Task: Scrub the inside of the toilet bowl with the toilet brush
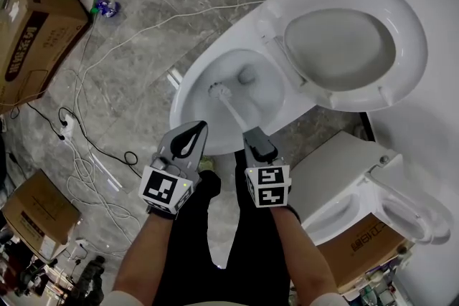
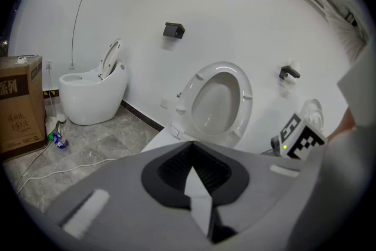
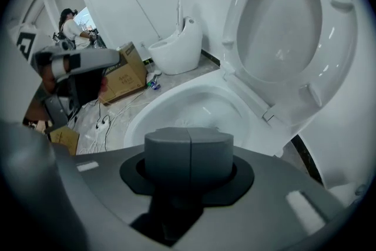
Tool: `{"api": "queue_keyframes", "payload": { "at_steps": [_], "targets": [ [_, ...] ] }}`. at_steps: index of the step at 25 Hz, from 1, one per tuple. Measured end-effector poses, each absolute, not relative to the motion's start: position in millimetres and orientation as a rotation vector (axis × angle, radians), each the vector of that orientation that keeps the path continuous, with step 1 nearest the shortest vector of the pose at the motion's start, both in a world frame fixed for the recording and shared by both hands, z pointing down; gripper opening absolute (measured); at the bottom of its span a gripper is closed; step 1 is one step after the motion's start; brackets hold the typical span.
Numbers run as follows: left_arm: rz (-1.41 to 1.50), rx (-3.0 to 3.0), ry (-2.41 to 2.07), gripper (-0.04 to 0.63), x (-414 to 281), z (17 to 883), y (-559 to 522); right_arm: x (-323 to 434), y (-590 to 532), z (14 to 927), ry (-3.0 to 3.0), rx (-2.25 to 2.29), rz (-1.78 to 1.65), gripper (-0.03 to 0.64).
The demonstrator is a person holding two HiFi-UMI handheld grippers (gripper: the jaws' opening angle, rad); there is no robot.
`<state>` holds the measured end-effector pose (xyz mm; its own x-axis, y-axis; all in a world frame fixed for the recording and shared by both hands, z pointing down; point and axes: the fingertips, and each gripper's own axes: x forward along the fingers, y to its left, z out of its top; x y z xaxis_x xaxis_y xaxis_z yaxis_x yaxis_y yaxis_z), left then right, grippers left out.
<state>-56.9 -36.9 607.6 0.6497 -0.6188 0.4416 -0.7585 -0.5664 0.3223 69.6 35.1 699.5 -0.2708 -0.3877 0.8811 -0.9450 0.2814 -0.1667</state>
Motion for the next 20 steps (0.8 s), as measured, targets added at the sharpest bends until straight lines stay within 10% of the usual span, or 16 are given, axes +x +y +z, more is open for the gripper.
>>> {"api": "queue_keyframes", "payload": {
  "at_steps": [20],
  "targets": [
    [0.399, 2.333, -1.061, 0.006, -51, 647, -17, 43, 44, 760, -1.763, 1.074, 0.692, 0.161]
  ]
}}
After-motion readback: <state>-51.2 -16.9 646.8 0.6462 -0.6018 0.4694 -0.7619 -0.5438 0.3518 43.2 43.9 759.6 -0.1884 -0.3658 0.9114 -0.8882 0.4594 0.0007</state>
